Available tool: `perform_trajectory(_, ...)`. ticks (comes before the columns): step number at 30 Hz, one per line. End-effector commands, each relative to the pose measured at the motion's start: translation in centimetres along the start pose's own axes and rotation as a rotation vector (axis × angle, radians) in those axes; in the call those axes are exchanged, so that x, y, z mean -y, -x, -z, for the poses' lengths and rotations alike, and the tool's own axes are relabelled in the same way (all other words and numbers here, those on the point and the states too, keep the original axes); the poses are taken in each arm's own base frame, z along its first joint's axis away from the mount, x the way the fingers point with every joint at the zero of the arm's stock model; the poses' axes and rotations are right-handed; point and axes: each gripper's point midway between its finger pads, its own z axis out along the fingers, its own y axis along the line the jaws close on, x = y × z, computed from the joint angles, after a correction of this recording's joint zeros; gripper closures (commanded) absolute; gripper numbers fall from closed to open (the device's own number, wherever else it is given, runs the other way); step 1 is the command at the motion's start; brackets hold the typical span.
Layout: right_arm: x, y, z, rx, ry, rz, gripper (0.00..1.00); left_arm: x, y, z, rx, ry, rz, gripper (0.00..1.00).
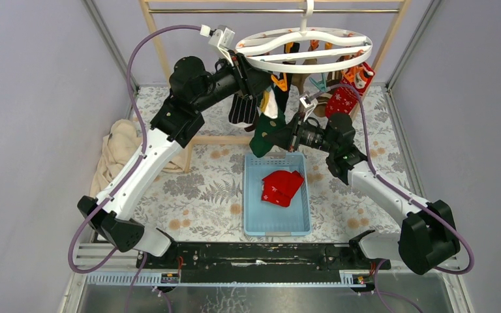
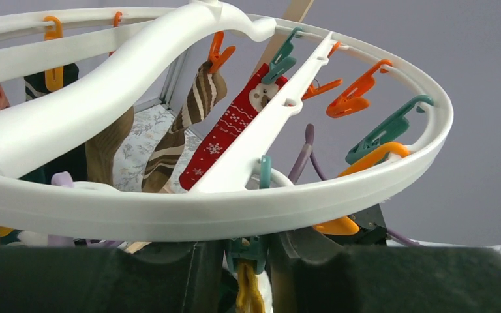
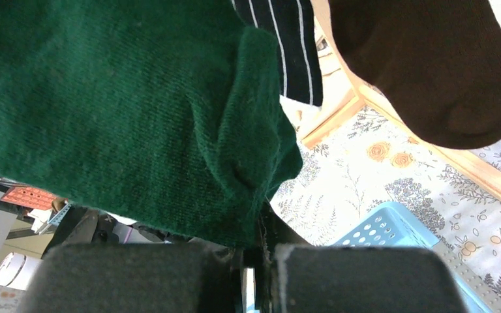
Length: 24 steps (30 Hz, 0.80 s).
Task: Remove the socks clipped to the hanger
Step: Remove the sock from the hanger, then place the sock in the bin.
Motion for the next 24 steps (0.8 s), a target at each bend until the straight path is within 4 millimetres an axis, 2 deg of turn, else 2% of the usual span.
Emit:
perform_trajectory(1, -0.8, 0.1, 0.5, 0.009, 0.041, 0.027, 1.00, 1.4, 2.5, 0.1, 0.089, -0.034, -0.057, 0.82)
perform_trajectory(4, -0.5, -0.6, 0.7, -0.003, 0.033, 0.011, 1.00, 1.1, 2.2, 0.1, 0.083, -0.024, -0.058, 0.83)
perform_trajectory(9, -0.2, -2.4, 1.5, -0.045, 0.006, -0.026, 1.00, 0.9, 2.1, 0.1, 0.076, -0.011, -0.058, 0.77)
perform_trajectory(15, 0.6, -6.0, 3.3, -0.117, -0.050, -0.080, 1.00, 0.6, 1.7, 0.5, 0.070, 0.008, -0.053, 0.39)
perform_trajectory(20, 1.9, -9.2, 4.3, -0.183, -0.122, -0.111, 1.00, 0.6, 0.8, 0.6, 0.048, 0.010, -0.049, 0.32)
perform_trajectory(24, 4.2, -12.4, 4.9, -0.278, -0.249, -0.125, 1.00, 0.9, 0.1, 0.8, 0.028, 0.000, -0.045, 0.29)
